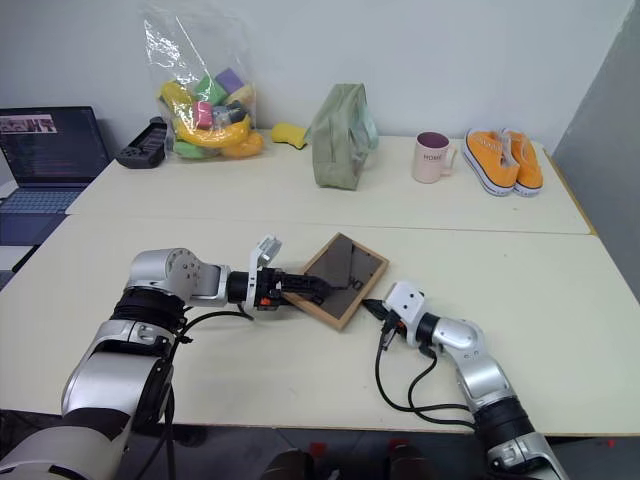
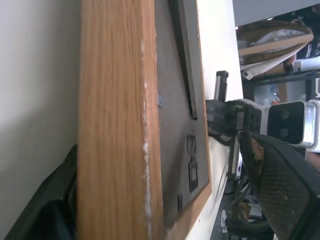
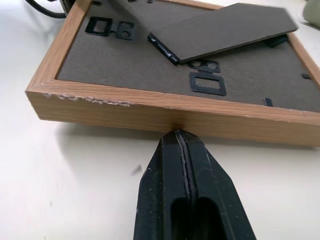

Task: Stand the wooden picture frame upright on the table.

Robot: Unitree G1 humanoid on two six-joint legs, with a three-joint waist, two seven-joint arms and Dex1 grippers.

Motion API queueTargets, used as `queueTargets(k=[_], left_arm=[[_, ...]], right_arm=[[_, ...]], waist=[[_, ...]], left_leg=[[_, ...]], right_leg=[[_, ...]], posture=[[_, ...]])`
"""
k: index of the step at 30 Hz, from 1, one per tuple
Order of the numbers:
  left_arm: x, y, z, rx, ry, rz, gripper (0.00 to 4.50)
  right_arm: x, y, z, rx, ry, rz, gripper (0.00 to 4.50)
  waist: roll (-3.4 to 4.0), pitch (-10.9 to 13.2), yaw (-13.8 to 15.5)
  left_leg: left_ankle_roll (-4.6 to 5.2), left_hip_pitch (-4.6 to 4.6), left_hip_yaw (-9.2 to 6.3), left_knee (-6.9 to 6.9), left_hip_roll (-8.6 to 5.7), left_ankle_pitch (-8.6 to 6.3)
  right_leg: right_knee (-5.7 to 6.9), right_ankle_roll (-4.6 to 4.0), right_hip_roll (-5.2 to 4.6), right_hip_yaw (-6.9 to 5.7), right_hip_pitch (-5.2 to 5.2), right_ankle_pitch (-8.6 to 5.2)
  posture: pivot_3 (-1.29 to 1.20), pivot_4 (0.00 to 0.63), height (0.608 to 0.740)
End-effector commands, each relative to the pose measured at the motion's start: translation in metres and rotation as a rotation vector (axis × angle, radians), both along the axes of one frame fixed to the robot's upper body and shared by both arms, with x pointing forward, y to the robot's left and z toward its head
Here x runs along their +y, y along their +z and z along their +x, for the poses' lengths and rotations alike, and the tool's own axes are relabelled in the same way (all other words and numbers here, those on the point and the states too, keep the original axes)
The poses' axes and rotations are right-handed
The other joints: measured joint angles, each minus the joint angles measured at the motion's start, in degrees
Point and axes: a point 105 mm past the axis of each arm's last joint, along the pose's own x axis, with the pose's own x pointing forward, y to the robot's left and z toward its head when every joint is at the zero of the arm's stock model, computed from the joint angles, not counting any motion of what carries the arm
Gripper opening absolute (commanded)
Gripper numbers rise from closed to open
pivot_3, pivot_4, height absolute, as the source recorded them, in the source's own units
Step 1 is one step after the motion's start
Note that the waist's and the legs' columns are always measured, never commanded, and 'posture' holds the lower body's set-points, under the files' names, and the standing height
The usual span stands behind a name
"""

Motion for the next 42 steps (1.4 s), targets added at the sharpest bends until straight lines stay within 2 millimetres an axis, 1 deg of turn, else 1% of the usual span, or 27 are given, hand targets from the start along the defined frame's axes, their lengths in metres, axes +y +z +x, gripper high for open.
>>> queueTargets(k=[1, 6, 9, 13, 18, 20, 22, 27, 28, 29, 31, 33, 34, 37, 39, 41, 42], left_arm=[[0.000, 0.000, 0.002, 0.008, 0.014, -0.003, 4.23], [0.003, 0.003, 0.005, 0.002, 0.034, -0.014, 4.23], [0.004, 0.007, 0.006, -0.002, 0.040, -0.034, 3.82], [0.004, 0.011, 0.007, -0.003, 0.047, -0.057, 2.92], [0.001, 0.014, 0.007, 0.000, 0.044, -0.083, 2.04], [0.000, 0.016, 0.007, 0.004, 0.047, -0.099, 1.45], [-0.001, 0.017, 0.006, 0.009, 0.048, -0.116, 1.26], [-0.001, 0.021, 0.007, 0.009, 0.064, -0.138, 1.26], [0.000, 0.026, 0.008, -0.011, 0.066, -0.156, 1.26], [0.001, 0.031, 0.009, -0.037, 0.068, -0.170, 1.26], [0.005, 0.049, 0.014, -0.144, 0.082, -0.202, 1.26], [0.011, 0.070, 0.021, -0.296, 0.106, -0.214, 1.26], [0.014, 0.083, 0.023, -0.405, 0.114, -0.210, 1.26], [0.016, 0.114, 0.020, -0.685, 0.111, -0.157, 1.26], [0.015, 0.125, 0.014, -0.847, 0.090, -0.091, 1.26], [0.012, 0.128, 0.007, -0.949, 0.060, -0.038, 1.26], [0.011, 0.127, 0.005, -0.971, 0.050, -0.023, 1.26]], right_arm=[[0.000, 0.009, 0.002, -0.053, 0.012, -0.003, 0.00], [-0.011, 0.002, 0.002, -0.048, -0.005, -0.032, 0.00], [-0.022, 0.000, 0.004, -0.045, -0.022, -0.053, 0.00], [-0.031, 0.000, 0.007, -0.048, -0.038, -0.067, 0.00], [-0.033, 0.003, 0.009, -0.055, -0.044, -0.068, 0.00], [-0.033, 0.003, 0.009, -0.057, -0.044, -0.066, 0.00], [-0.032, 0.003, 0.009, -0.059, -0.043, -0.064, 0.00], [-0.033, 0.003, 0.008, -0.059, -0.042, -0.068, 0.00], [-0.034, 0.004, 0.008, -0.061, -0.044, -0.071, 0.00], [-0.036, 0.004, 0.008, -0.062, -0.045, -0.074, 0.00], [-0.042, 0.007, 0.008, -0.067, -0.051, -0.084, 0.00], [-0.051, 0.009, 0.007, -0.067, -0.059, -0.095, 0.00], [-0.057, 0.011, 0.007, -0.061, -0.067, -0.100, 0.00], [-0.075, 0.018, 0.007, -0.039, -0.089, -0.100, 0.00], [-0.085, 0.026, 0.010, -0.035, -0.105, -0.100, 0.00], [-0.092, 0.034, 0.012, -0.042, -0.118, -0.098, 0.00], [-0.094, 0.037, 0.013, -0.045, -0.121, -0.098, 0.00]], waist=[[0.00, 0.0, 0.0], [0.00, 0.0, 0.0], [0.00, 0.0, -0.1], [0.00, 0.0, -0.1], [0.00, 0.0, -0.1], [0.00, 0.0, -0.1], [0.00, 0.0, -0.1], [0.00, 0.0, -0.1], [0.00, 0.0, -0.1], [0.00, 0.0, -0.1], [0.00, 0.0, 0.0], [-0.01, 0.0, 0.1], [-0.01, 0.0, 0.2], [-0.02, 0.0, 0.5], [-0.01, 0.0, 0.6], [-0.01, 0.0, 0.8], [-0.01, 0.0, 0.8]], left_leg=[[0.00, 0.00, 0.00, 0.00, 0.00, 0.00], [0.00, 0.00, 0.00, 0.00, 0.00, 0.00], [0.00, 0.00, 0.00, 0.00, 0.01, 0.00], [0.00, 0.00, 0.00, -0.01, 0.00, 0.00], [0.00, -0.01, 0.00, -0.01, 0.00, 0.00], [0.00, -0.01, 0.00, -0.01, 0.00, 0.00], [0.00, -0.01, 0.00, -0.01, 0.00, 0.00], [0.00, -0.01, 0.00, -0.01, 0.01, 0.00], [0.00, -0.01, 0.00, -0.01, 0.01, 0.00], [0.00, -0.01, 0.00, -0.01, 0.01, 0.00], [0.00, -0.02, 0.00, -0.01, 0.01, 0.00], [-0.01, -0.08, 0.00, -0.01, 0.01, 0.00], [-0.01, -0.12, 0.00, -0.01, 0.01, 0.01], [-0.21, -0.33, 0.00, -0.01, 0.02, 0.12], [-0.24, -0.39, 0.03, -0.02, 0.03, 0.14], [-0.24, -0.41, 0.06, -0.06, 0.04, 0.14], [-0.24, -0.41, 0.09, -0.09, 0.04, 0.14]], right_leg=[[0.00, 0.00, 0.00, 0.00, 0.00, 0.00], [0.00, 0.00, 0.00, 0.00, 0.00, 0.00], [0.00, 0.00, 0.00, 0.00, 0.00, 0.00], [-0.01, 0.00, 0.00, 0.00, -0.01, 0.00], [-0.01, 0.00, 0.00, 0.00, -0.01, 0.00], [-0.01, 0.00, 0.00, 0.00, -0.01, 0.00], [-0.01, 0.00, 0.00, 0.00, 0.00, 0.00], [-0.01, 0.00, 0.00, 0.00, 0.00, 0.00], [-0.01, 0.00, 0.00, 0.00, -0.01, 0.00], [-0.01, 0.00, 0.00, 0.00, 0.00, 0.00], [-0.01, 0.00, 0.00, 0.00, -0.02, 0.00], [-0.01, 0.00, 0.00, -0.01, -0.06, 0.00], [-0.02, 0.00, -0.01, -0.01, -0.10, 0.00], [-0.04, -0.01, -0.04, -0.01, -0.26, 0.01], [-0.06, -0.02, -0.04, 0.02, -0.34, 0.01], [-0.13, -0.02, -0.04, 0.03, -0.36, 0.01], [-0.16, -0.02, -0.04, 0.06, -0.38, 0.01]], posture=[[0.00, 0.150, 0.740], [0.00, 0.150, 0.740], [0.00, 0.150, 0.740], [0.00, 0.150, 0.740], [0.00, 0.150, 0.740], [0.00, 0.150, 0.740], [0.00, 0.150, 0.740], [0.00, 0.150, 0.740], [0.00, 0.150, 0.740], [0.00, 0.150, 0.740], [0.00, 0.150, 0.740], [0.00, 0.150, 0.740], [0.00, 0.150, 0.740], [0.00, 0.150, 0.740], [0.00, 0.150, 0.740], [0.00, 0.150, 0.740], [0.00, 0.150, 0.740]])
